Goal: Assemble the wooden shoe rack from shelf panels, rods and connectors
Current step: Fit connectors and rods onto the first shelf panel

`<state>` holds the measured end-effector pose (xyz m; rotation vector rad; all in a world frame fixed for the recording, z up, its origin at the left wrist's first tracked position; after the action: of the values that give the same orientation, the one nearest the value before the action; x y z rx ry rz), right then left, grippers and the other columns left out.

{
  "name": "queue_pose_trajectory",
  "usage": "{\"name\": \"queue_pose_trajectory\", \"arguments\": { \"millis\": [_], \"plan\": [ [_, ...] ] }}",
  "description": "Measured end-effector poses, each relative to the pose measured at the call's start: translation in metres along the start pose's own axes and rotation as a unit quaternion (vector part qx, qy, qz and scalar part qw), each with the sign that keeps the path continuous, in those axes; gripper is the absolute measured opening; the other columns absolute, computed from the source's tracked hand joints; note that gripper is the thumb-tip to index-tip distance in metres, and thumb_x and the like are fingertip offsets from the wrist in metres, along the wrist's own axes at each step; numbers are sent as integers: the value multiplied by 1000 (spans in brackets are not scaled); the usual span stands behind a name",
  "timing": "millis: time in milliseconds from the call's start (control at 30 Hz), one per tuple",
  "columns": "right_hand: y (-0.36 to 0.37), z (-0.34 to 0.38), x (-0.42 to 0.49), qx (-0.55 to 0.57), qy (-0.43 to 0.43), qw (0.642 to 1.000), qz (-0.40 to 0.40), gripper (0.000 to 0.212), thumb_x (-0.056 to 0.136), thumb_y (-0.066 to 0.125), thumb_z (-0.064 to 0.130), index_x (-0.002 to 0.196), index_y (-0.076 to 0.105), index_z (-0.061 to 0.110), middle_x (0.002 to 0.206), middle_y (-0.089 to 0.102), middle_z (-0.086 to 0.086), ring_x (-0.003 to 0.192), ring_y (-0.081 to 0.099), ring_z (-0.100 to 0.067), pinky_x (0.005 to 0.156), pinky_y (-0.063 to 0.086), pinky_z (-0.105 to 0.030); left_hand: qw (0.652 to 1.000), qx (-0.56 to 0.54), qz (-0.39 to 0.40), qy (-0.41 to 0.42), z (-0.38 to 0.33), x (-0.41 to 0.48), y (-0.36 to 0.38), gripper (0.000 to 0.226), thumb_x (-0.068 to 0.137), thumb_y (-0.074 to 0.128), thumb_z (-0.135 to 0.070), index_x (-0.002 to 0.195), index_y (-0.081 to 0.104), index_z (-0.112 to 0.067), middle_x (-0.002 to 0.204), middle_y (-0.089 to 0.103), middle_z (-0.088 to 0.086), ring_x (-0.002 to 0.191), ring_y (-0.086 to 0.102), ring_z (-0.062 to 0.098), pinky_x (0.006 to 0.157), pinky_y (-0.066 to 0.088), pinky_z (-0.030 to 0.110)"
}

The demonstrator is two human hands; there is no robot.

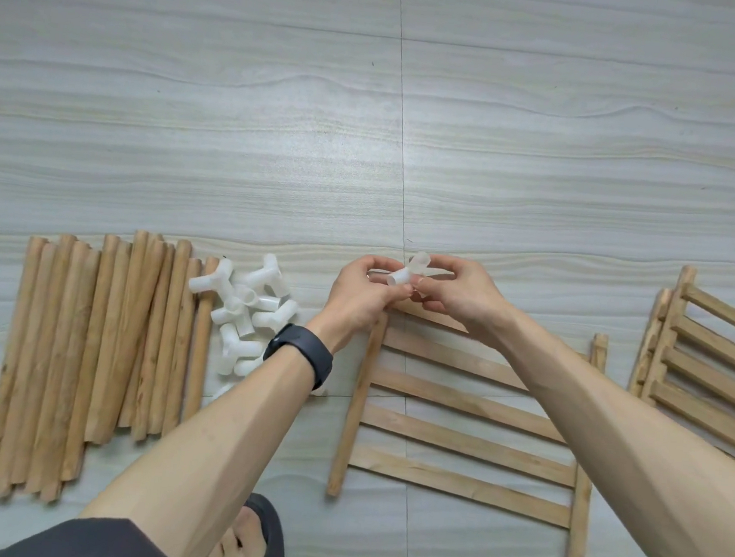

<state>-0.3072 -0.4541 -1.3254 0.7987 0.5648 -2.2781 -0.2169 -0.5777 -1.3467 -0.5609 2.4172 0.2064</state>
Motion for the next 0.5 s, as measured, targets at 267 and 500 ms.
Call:
{"name": "queue_pose_trajectory", "arguments": {
  "millis": [267, 500],
  "plan": [
    [-22, 10, 34, -96, -58, 991, -80, 35, 97, 65, 12, 132, 67, 20, 135, 65, -1, 116, 63, -16, 103, 51, -35, 992, 101, -80, 11, 2, 10, -20, 46, 84, 79, -32, 125, 59, -23, 113, 62, -8, 107, 62, 12, 97, 50, 32],
    [-12, -1, 53, -86, -37, 995, -41, 33, 99, 61, 8, 130, 68, 18, 98, 70, 5, 87, 64, -9, 78, 54, -21, 987, 160, -26, -10, 8, 21, -8, 38, 88, 76, -31, 122, 65, -19, 104, 74, -1, 102, 69, 16, 98, 53, 38]
  ]
}}
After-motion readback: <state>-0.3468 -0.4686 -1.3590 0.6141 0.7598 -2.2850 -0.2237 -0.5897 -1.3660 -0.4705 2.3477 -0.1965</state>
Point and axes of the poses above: each hand's wrist, its own x-axis towards the middle knuckle, its own y-axis out of the palm, z = x × y, the point moved 6 cm from there along x, towards the middle knuckle
